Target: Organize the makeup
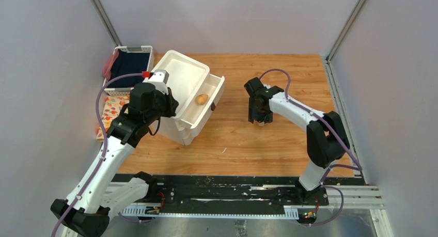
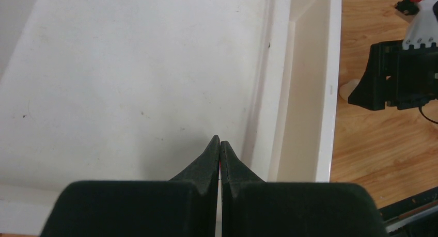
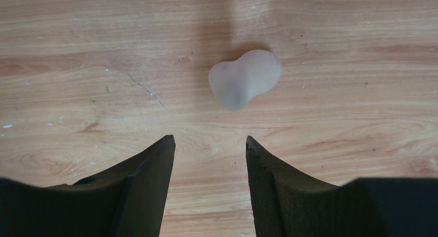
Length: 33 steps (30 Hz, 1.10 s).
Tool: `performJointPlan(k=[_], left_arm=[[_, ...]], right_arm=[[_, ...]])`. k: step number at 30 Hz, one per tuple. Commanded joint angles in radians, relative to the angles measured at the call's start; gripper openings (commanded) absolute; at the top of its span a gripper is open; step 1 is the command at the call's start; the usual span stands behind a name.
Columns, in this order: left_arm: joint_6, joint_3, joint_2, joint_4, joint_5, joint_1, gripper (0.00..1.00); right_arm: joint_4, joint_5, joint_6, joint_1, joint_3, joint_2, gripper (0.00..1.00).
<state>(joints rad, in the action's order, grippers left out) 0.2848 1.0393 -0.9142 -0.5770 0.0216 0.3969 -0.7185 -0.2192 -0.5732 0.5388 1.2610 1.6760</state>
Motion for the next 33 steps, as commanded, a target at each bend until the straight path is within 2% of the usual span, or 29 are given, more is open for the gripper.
performJointPlan(k=[1, 13, 19, 23, 26, 30, 33], left_arm=[[-0.005, -0.006, 0.015, 0.009, -0.003, 0.007, 0.0], [-0.017, -0.01, 0.017, 0.004, 0.019, 0.007, 0.0], [-0.017, -0.015, 0.016, 0.003, 0.015, 0.007, 0.0], [-0.024, -0.015, 0.025, -0.005, 0.031, 0.007, 0.0], [-0.026, -0.015, 0.023, -0.005, 0.03, 0.007, 0.0], [-0.02, -0.016, 0.02, -0.004, 0.025, 0.007, 0.0], [-0.016, -0.016, 0.018, -0.001, 0.024, 0.007, 0.0]], right_arm=[[-0.009, 0.055, -0.019, -0.032, -0.014, 0.068, 0.56], [0.01, 0.093, 0.018, -0.114, 0.053, 0.15, 0.52], [0.01, 0.124, 0.038, -0.132, 0.104, 0.233, 0.28], [0.021, 0.146, 0.028, -0.132, 0.103, 0.25, 0.17], [0.034, 0.155, 0.02, -0.132, 0.086, 0.23, 0.01], [0.046, 0.153, 0.02, -0.127, 0.062, 0.141, 0.0], [0.066, 0.154, 0.028, -0.109, 0.047, 0.004, 0.0]])
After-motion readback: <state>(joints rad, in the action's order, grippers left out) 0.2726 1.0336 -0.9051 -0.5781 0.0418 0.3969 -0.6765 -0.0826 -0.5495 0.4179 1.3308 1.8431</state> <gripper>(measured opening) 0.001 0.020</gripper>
